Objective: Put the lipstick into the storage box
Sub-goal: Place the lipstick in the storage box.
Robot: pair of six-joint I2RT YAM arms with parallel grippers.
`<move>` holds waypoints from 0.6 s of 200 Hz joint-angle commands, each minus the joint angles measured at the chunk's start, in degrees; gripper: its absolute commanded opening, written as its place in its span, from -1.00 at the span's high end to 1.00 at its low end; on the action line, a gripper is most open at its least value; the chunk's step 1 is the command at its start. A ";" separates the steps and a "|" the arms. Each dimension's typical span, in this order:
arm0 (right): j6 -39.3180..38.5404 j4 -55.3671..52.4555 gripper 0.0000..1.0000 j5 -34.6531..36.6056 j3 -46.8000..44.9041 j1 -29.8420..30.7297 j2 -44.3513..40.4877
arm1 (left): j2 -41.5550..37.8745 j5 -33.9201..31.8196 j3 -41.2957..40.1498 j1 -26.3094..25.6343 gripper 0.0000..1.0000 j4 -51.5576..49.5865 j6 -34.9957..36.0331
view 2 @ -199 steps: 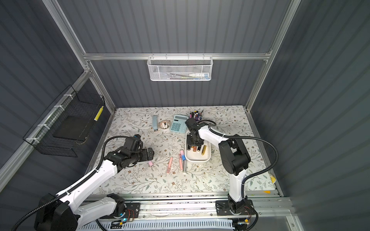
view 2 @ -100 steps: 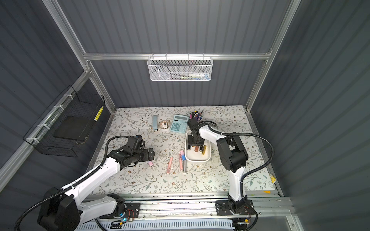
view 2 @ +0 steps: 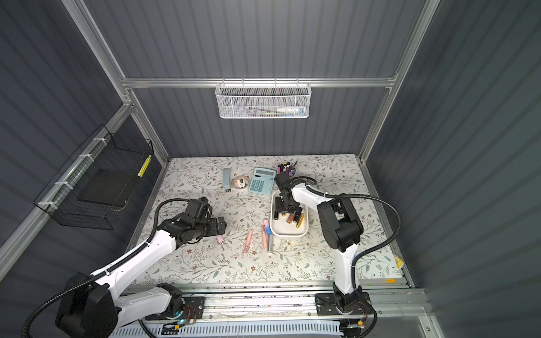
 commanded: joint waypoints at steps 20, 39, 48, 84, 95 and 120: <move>-0.57 -3.27 0.35 1.30 -2.38 1.13 -12.41 | -3.11 -0.41 2.39 0.45 -0.99 -2.08 0.13; 0.21 -4.01 0.33 1.56 -4.73 3.28 -16.17 | -4.21 0.11 2.25 0.46 -1.00 -2.53 -0.22; 0.79 -3.98 0.32 1.82 -6.08 4.88 -17.54 | -4.69 0.47 2.18 0.42 -0.99 -2.71 -0.47; 4.21 -4.59 0.25 5.49 -10.68 13.49 -20.27 | -6.52 1.62 1.58 0.40 -0.99 -3.34 -0.84; 5.52 -4.94 0.22 7.04 -11.66 15.96 -20.68 | -6.84 1.92 1.67 0.40 -0.99 -3.64 -0.82; 8.56 -4.55 0.20 8.48 -14.34 20.48 -21.98 | -7.92 2.09 1.79 0.40 -0.99 -4.59 -0.79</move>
